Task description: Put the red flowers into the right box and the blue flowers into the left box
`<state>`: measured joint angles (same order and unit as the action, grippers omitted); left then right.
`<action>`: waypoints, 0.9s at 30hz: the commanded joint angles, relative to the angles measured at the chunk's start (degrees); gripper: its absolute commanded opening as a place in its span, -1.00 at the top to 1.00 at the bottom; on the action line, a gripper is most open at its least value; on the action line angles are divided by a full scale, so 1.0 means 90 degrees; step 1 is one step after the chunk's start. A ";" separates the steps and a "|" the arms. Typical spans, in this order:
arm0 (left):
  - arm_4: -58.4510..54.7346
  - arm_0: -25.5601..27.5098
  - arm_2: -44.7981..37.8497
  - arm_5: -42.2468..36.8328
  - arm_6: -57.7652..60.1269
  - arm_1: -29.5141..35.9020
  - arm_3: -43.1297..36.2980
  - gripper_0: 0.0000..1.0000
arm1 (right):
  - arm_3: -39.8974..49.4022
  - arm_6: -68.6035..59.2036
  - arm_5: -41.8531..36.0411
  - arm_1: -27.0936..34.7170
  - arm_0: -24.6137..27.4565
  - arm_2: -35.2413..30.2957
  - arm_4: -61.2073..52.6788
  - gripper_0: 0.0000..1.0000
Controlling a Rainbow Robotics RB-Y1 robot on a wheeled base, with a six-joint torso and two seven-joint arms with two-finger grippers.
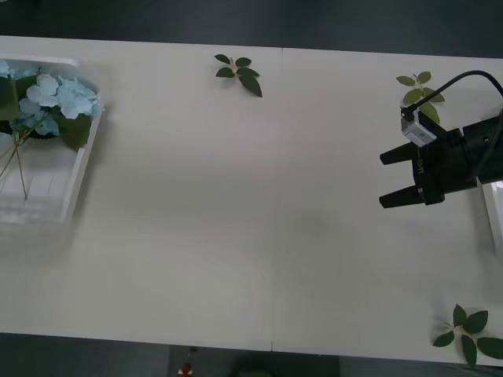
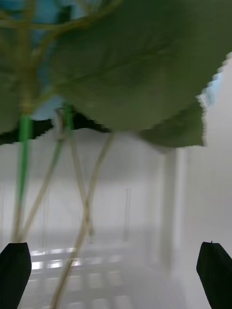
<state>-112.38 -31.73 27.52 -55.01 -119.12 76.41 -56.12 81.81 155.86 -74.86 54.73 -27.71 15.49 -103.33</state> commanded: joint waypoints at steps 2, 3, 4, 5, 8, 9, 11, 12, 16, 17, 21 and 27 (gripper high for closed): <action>-0.1742 -0.0186 -0.0285 -0.0782 -0.0856 0.0133 0.0269 -1.00 | 0.0168 -0.0096 0.0056 0.0139 -0.0027 -0.0109 -0.0003 -1.00; -0.1966 -0.0186 -0.0314 -0.0919 -0.0944 0.0124 0.0279 -1.00 | 0.0168 -0.0096 0.0056 0.0139 -0.0027 -0.0109 -0.0003 -1.00; -0.2250 -0.0186 -0.0392 -0.1134 -0.1051 0.0124 0.0279 -1.00 | 0.0168 -0.0096 0.0056 0.0139 -0.0027 -0.0109 -0.0003 -1.00; -0.2376 -0.0176 -0.0441 -0.1261 -0.1081 0.0104 0.0288 -1.00 | 0.0168 -0.0096 0.0056 0.0139 -0.0027 -0.0109 -0.0003 -1.00; -0.2894 -0.0176 -0.0783 -0.1905 -0.1168 -0.0023 0.0376 -1.00 | 0.0168 -0.0096 0.0056 0.0139 -0.0027 -0.0109 -0.0003 -1.00; -0.2992 -0.0176 -0.0920 -0.2042 -0.1208 -0.0081 0.0386 -1.00 | 0.0168 -0.0096 0.0056 0.0139 -0.0027 -0.0109 -0.0003 -1.00; -0.3177 -0.0176 -0.1300 -0.2335 -0.1442 -0.0277 0.0425 -1.00 | 0.0168 -0.0096 0.0056 0.0139 -0.0027 -0.0109 -0.0003 -1.00; -0.3255 -0.0176 -0.1525 -0.2433 -0.1579 -0.0384 0.0425 -1.00 | 0.0168 -0.0096 0.0056 0.0139 -0.0027 -0.0109 -0.0003 -1.00; -0.3363 -0.0176 -0.2228 -0.2735 -0.1686 -0.0853 0.0249 -1.00 | 0.0168 -0.0096 0.0056 0.0139 -0.0027 -0.0109 -0.0003 -1.00; -0.3363 -0.0176 -0.2345 -0.2804 -0.1686 -0.0970 0.0181 -1.00 | 0.0168 -0.0096 0.0056 0.0139 -0.0027 -0.0109 -0.0003 -1.00; -0.3363 -0.0176 -0.2550 -0.3165 -0.1676 -0.1527 0.0015 -1.00 | 0.0168 -0.0096 0.0056 0.0139 -0.0027 -0.0109 -0.0003 -1.00; -0.2787 -0.0069 -0.2590 -0.3419 -0.1696 -0.2171 -0.0337 -1.00 | 0.0168 -0.0096 0.0056 0.0139 -0.0027 -0.0109 -0.0003 -1.00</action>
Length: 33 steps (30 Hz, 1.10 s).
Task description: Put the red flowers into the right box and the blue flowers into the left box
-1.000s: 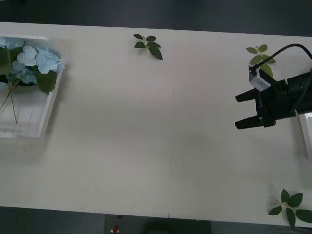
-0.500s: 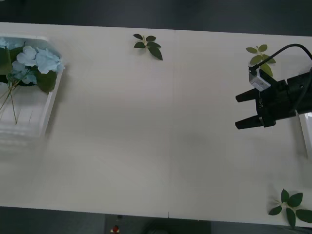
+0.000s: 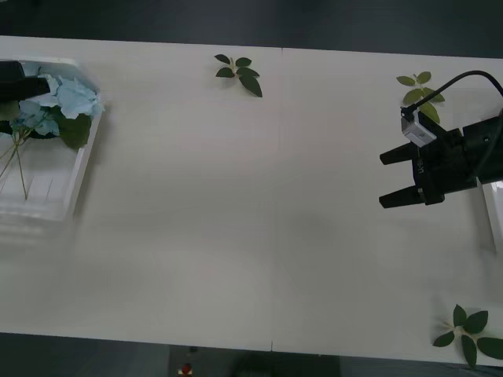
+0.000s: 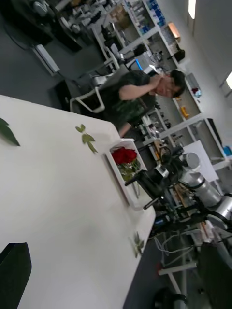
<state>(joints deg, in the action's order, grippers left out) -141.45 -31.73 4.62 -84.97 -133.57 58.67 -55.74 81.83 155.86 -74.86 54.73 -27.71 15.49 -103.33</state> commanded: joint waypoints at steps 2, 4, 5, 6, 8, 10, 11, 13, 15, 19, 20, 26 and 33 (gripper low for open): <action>0.1108 -0.0010 -0.0123 -0.0080 -0.0061 -0.0445 -0.0731 -1.00 | 0.0165 -0.0096 0.0056 0.0139 -0.0027 -0.0109 -0.0003 -1.00; 0.1694 0.0039 -0.0211 -0.0090 -0.0012 -0.0611 -0.1014 -1.00 | 0.0165 -0.0096 0.0056 0.0139 -0.0027 -0.0109 -0.0003 -1.00; 0.2065 0.0068 -0.0230 -0.0090 0.0036 -0.0719 -0.1219 -1.00 | 0.0165 -0.0096 0.0056 0.0139 -0.0027 -0.0109 -0.0003 -1.00; 0.2211 0.0098 -0.0230 -0.0090 0.0056 -0.0758 -0.1336 -1.00 | 0.0165 -0.0096 0.0056 0.0139 -0.0027 -0.0109 -0.0003 -1.00; 0.2797 0.0156 -0.0230 -0.0090 0.0114 -0.0924 -0.1746 -1.00 | 0.0165 -0.0096 0.0056 0.0139 -0.0027 -0.0109 -0.0003 -1.00; 0.3334 0.0215 -0.0230 -0.0090 0.0134 -0.1031 -0.2117 -1.00 | 0.0165 -0.0096 0.0056 0.0139 -0.0027 -0.0109 -0.0003 -1.00; 0.3725 0.0234 -0.0230 -0.0090 0.0154 -0.1099 -0.2401 -1.00 | 0.0165 -0.0096 0.0056 0.0139 -0.0027 -0.0109 -0.0003 -1.00; 0.4428 0.0332 -0.0221 -0.0100 0.0144 -0.1207 -0.3016 -1.00 | 0.0165 -0.0096 0.0056 0.0139 -0.0027 -0.0109 -0.0003 -1.00; 0.4955 0.0400 -0.0181 -0.0139 0.0095 -0.1304 -0.3475 -1.00 | 0.0165 -0.0096 0.0056 0.0139 -0.0027 -0.0109 -0.0003 -1.00; 0.5717 0.0430 -0.0152 -0.0549 -0.0511 -0.1637 -0.4149 -1.00 | 0.0165 -0.0096 0.0056 0.0139 -0.0027 -0.0109 -0.0003 -1.00; 0.5766 0.0430 -0.0142 -0.0598 -0.0647 -0.1695 -0.4168 -1.00 | 0.0165 -0.0096 0.0056 0.0139 -0.0027 -0.0109 -0.0003 -1.00; 0.5844 0.0430 0.0111 -0.0608 -0.2381 -0.2037 -0.4227 -1.00 | 0.0165 -0.0096 0.0056 0.0139 -0.0027 -0.0109 -0.0003 -1.00; 0.6049 0.0517 0.0307 -0.0588 -0.2381 -0.2642 -0.4305 -1.00 | 0.0165 -0.0096 0.0056 0.0139 -0.0027 -0.0109 -0.0003 -1.00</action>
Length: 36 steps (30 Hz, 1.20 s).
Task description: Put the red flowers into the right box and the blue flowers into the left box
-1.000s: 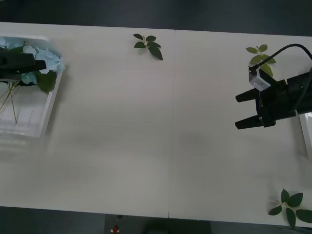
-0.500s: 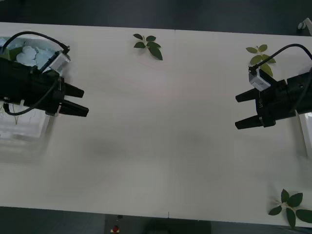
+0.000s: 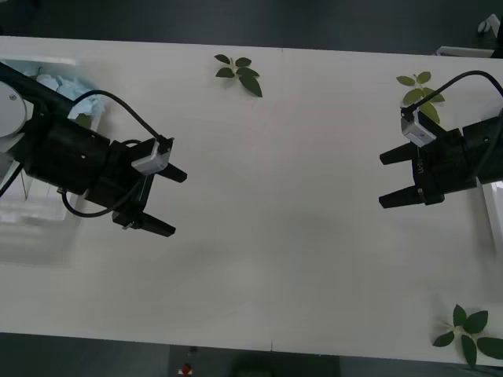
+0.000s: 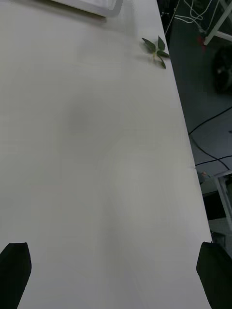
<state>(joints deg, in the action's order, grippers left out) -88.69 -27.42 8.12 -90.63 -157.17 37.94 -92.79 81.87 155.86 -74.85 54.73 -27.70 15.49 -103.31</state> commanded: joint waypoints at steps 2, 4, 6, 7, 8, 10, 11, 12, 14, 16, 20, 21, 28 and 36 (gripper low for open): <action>0.0333 0.0068 -0.0082 0.0041 0.0241 -0.0534 -0.0237 -1.00 | 0.0161 -0.0096 0.0055 0.0139 -0.0027 -0.0109 -0.0005 -1.00; 0.0587 0.0068 -0.0082 0.0041 0.0241 -0.0759 -0.0334 -1.00 | 0.0161 -0.0096 0.0055 0.0139 -0.0027 -0.0109 -0.0005 -1.00; 0.0861 0.0058 -0.0082 0.0041 0.0241 -0.0935 -0.0412 -1.00 | 0.0161 -0.0096 0.0055 0.0139 -0.0027 -0.0109 -0.0005 -1.00; 0.0968 0.0068 -0.0082 -0.0008 0.0241 -0.1023 -0.0422 -1.00 | 0.0161 -0.0096 0.0055 0.0139 -0.0027 -0.0109 -0.0005 -1.00; 0.1046 0.0058 -0.0082 -0.0066 0.0241 -0.1072 -0.0412 -1.00 | 0.0161 -0.0096 0.0055 0.0139 -0.0027 -0.0109 -0.0005 -1.00; 0.1154 0.0058 -0.0072 -0.0183 0.0241 -0.1120 -0.0412 -1.00 | 0.0161 -0.0096 0.0055 0.0139 -0.0027 -0.0109 -0.0005 -1.00; 0.1183 0.0058 -0.0072 -0.0252 0.0241 -0.1140 -0.0412 -1.00 | 0.0161 -0.0096 0.0055 0.0139 -0.0027 -0.0109 -0.0005 -1.00; 0.1222 0.0058 -0.0072 -0.0281 0.0241 -0.1159 -0.0412 -1.00 | 0.0161 -0.0096 0.0055 0.0139 -0.0027 -0.0109 -0.0005 -1.00; 0.1300 0.0058 -0.0072 -0.0310 0.0241 -0.1189 -0.0412 -1.00 | 0.0161 -0.0096 0.0055 0.0139 -0.0027 -0.0109 -0.0005 -1.00; 0.1407 0.0058 -0.0072 -0.0320 0.0241 -0.1257 -0.0412 -1.00 | 0.0161 -0.0096 0.0055 0.0139 -0.0027 -0.0109 -0.0005 -1.00; 0.1534 0.0068 -0.0072 -0.0330 0.0241 -0.1472 -0.0412 -1.00 | 0.0161 -0.0096 0.0055 0.0139 -0.0027 -0.0109 -0.0005 -1.00; 0.1534 0.0078 -0.0062 -0.0330 0.0241 -0.1531 -0.0422 -1.00 | 0.0161 -0.0096 0.0055 0.0139 -0.0027 -0.0109 -0.0005 -1.00; 0.1534 0.0088 -0.0033 -0.0330 0.0241 -0.1550 -0.0422 -1.00 | 0.0161 -0.0096 0.0055 0.0139 -0.0027 -0.0109 -0.0005 -1.00; 0.1534 0.0088 -0.0033 -0.0330 0.0241 -0.1550 -0.0412 -1.00 | 0.0161 -0.0096 0.0055 0.0139 -0.0027 -0.0109 -0.0005 -1.00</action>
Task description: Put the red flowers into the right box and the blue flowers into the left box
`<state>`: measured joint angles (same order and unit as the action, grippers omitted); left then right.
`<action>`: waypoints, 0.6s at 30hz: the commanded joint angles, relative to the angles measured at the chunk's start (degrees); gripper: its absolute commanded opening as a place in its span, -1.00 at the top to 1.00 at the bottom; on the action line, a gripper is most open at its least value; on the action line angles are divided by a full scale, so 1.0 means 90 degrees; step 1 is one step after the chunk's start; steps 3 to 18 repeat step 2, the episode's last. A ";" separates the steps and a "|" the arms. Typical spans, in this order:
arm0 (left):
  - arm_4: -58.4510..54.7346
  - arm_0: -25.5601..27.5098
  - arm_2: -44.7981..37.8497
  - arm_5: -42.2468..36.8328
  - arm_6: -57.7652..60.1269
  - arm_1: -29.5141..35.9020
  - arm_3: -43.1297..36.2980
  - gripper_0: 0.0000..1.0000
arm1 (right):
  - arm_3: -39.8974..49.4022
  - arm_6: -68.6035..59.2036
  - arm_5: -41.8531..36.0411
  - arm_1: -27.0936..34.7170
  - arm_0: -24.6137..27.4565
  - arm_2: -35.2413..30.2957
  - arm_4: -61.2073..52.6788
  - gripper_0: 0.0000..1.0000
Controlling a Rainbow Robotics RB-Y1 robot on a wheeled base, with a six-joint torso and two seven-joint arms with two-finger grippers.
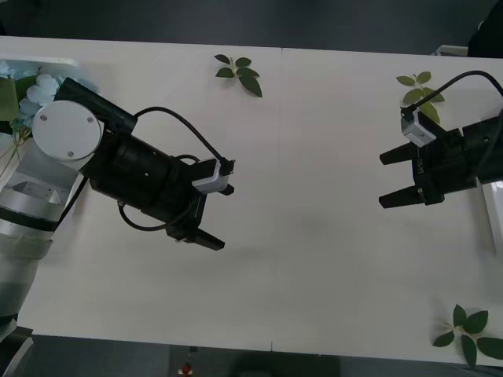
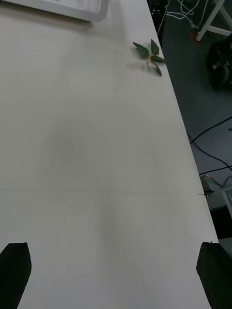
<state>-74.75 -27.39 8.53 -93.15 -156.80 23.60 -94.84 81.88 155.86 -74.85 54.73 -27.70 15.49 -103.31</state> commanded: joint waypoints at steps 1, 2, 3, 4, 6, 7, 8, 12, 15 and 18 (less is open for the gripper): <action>-0.0015 0.0084 -0.0079 -0.0050 0.0199 0.0044 -0.0185 -1.00 | 0.0161 -0.0096 0.0055 0.0139 -0.0027 -0.0109 -0.0005 -1.00; -0.0015 0.0084 -0.0079 -0.0050 0.0199 0.0044 -0.0185 -1.00 | 0.0161 -0.0096 0.0055 0.0139 -0.0027 -0.0109 -0.0005 -1.00; -0.0015 0.0084 -0.0079 -0.0050 0.0199 0.0044 -0.0185 -1.00 | 0.0161 -0.0096 0.0055 0.0139 -0.0027 -0.0109 -0.0005 -1.00; -0.0015 0.0084 -0.0079 -0.0050 0.0199 0.0044 -0.0185 -1.00 | 0.0161 -0.0096 0.0055 0.0139 -0.0027 -0.0109 -0.0005 -1.00; -0.0015 0.0084 -0.0079 -0.0050 0.0199 0.0044 -0.0185 -1.00 | 0.0161 -0.0096 0.0055 0.0139 -0.0027 -0.0109 -0.0005 -1.00; -0.0015 0.0084 -0.0079 -0.0050 0.0199 0.0044 -0.0185 -1.00 | 0.0161 -0.0096 0.0055 0.0139 -0.0027 -0.0109 -0.0005 -1.00; -0.0015 0.0084 -0.0079 -0.0050 0.0199 0.0044 -0.0185 -1.00 | 0.0161 -0.0096 0.0055 0.0139 -0.0027 -0.0109 -0.0005 -1.00; -0.0015 0.0084 -0.0079 -0.0050 0.0199 0.0044 -0.0185 -1.00 | 0.0161 -0.0096 0.0055 0.0139 -0.0027 -0.0109 -0.0005 -1.00; -0.0015 0.0084 -0.0079 -0.0050 0.0199 0.0044 -0.0185 -1.00 | 0.0161 -0.0096 0.0055 0.0139 -0.0027 -0.0109 -0.0005 -1.00; -0.0015 0.0084 -0.0079 -0.0050 0.0199 0.0044 -0.0185 -1.00 | 0.0161 -0.0096 0.0055 0.0139 -0.0027 -0.0109 -0.0005 -1.00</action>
